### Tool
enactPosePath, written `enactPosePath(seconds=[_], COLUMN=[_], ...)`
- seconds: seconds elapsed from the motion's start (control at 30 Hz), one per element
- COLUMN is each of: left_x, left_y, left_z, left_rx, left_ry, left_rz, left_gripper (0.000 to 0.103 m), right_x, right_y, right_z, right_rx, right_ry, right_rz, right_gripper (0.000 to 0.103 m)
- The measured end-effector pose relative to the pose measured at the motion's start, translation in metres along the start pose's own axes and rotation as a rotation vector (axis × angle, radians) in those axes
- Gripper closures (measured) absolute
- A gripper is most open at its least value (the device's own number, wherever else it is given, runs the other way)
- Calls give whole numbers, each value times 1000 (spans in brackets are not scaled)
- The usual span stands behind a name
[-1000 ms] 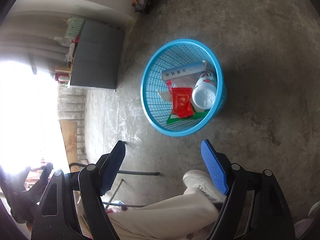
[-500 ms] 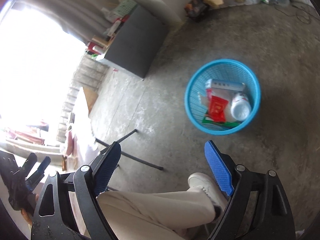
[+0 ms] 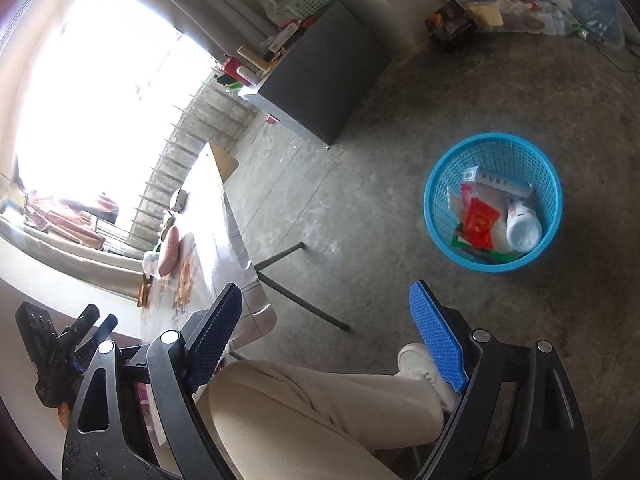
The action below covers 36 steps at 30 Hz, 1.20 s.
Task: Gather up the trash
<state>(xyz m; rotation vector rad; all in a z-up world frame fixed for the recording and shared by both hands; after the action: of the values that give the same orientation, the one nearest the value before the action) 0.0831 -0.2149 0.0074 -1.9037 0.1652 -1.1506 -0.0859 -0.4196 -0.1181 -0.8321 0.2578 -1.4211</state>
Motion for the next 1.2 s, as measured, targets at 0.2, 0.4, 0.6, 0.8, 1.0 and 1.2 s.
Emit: enactPosePath(seconds=[0.2, 0.4, 0.6, 0.8, 1.0, 1.2], left_x=[-4, 1, 6, 15, 49, 101], left_y=[-12, -24, -40, -37, -12, 44], left_z=[17, 48, 100, 162, 238, 298], left_rx=[18, 52, 123, 182, 247, 343], left_ry=[-30, -100, -181, -260, -326, -195], left_rz=[-27, -59, -99, -104, -88, -37], left_gripper=[13, 13, 12, 12, 12, 7], right_x=[-3, 0, 1, -11, -27, -47], right_y=[-4, 2, 30, 79, 137, 217], right_z=[11, 35, 93, 171, 270, 358], right_rx=[5, 21, 73, 137, 194, 222], right_ry=[-21, -78, -210, -367, -697, -1080], right_rz=[5, 29, 85, 183, 211, 208], right_gripper=[21, 21, 21, 21, 21, 8])
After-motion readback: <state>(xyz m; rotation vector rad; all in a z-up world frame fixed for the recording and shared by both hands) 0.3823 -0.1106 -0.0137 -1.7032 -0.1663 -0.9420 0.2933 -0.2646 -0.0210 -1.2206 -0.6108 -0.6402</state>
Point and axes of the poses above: each gripper's, at about its wrist camera, not at the fingertips, and y roughly the way its jaws point, z to its left, x to its top, the point moved 6 cm from there along y, roughly the way its jaws point, and after that the axes turned 6 degrees about y, right-handed, at the moved point
